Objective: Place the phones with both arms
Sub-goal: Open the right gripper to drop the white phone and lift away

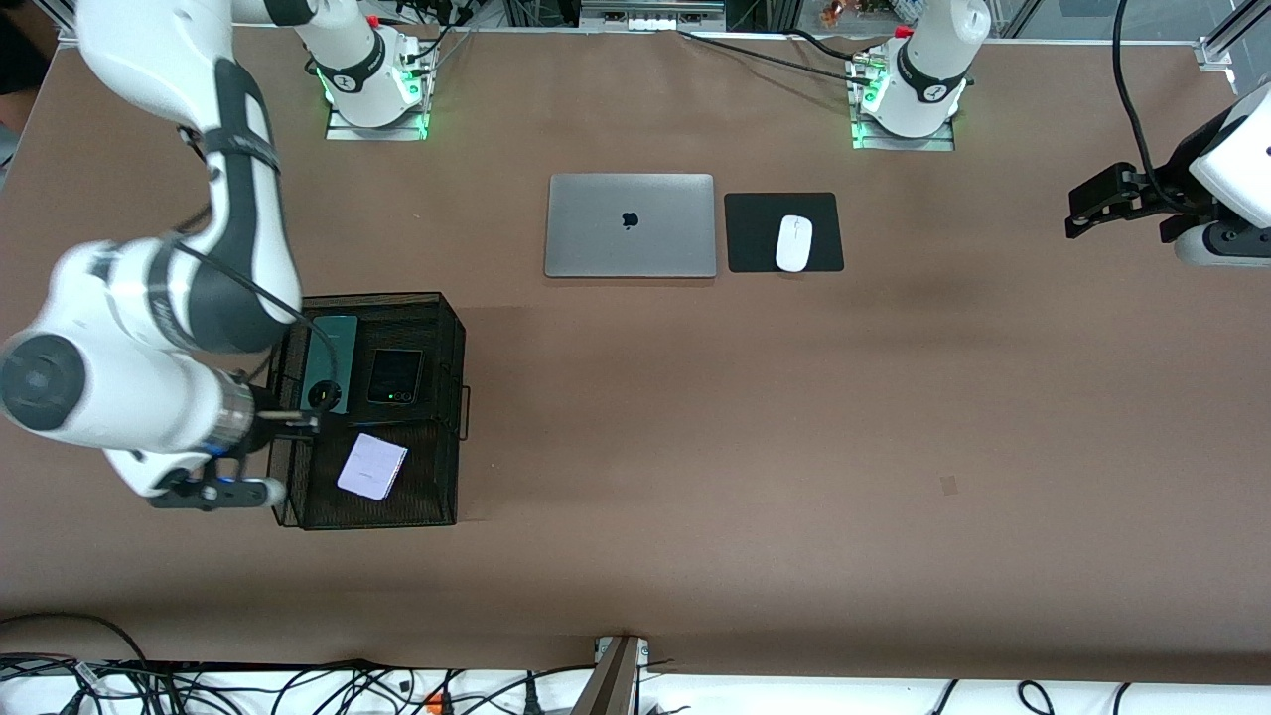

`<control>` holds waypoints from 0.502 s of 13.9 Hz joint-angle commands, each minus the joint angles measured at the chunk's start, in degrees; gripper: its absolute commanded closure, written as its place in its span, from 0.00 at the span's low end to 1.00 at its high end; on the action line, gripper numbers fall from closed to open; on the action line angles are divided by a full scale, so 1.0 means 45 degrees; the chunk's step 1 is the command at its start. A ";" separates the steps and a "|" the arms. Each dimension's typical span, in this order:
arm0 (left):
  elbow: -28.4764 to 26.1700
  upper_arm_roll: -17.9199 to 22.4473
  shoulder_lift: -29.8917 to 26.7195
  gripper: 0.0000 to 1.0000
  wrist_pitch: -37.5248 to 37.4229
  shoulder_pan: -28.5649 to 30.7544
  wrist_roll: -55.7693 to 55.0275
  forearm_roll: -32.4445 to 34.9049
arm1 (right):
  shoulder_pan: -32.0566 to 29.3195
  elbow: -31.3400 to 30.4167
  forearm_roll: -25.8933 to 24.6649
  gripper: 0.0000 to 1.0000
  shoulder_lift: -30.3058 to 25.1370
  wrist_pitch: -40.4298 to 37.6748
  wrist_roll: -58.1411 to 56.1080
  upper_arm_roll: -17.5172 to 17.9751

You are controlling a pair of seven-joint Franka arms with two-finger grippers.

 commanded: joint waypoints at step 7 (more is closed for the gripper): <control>-0.0266 0.0051 -0.0289 0.00 0.0079 0.0083 0.0129 -0.0002 | -0.2021 -0.0368 -0.2225 0.00 -0.1993 -0.0948 0.0813 0.2984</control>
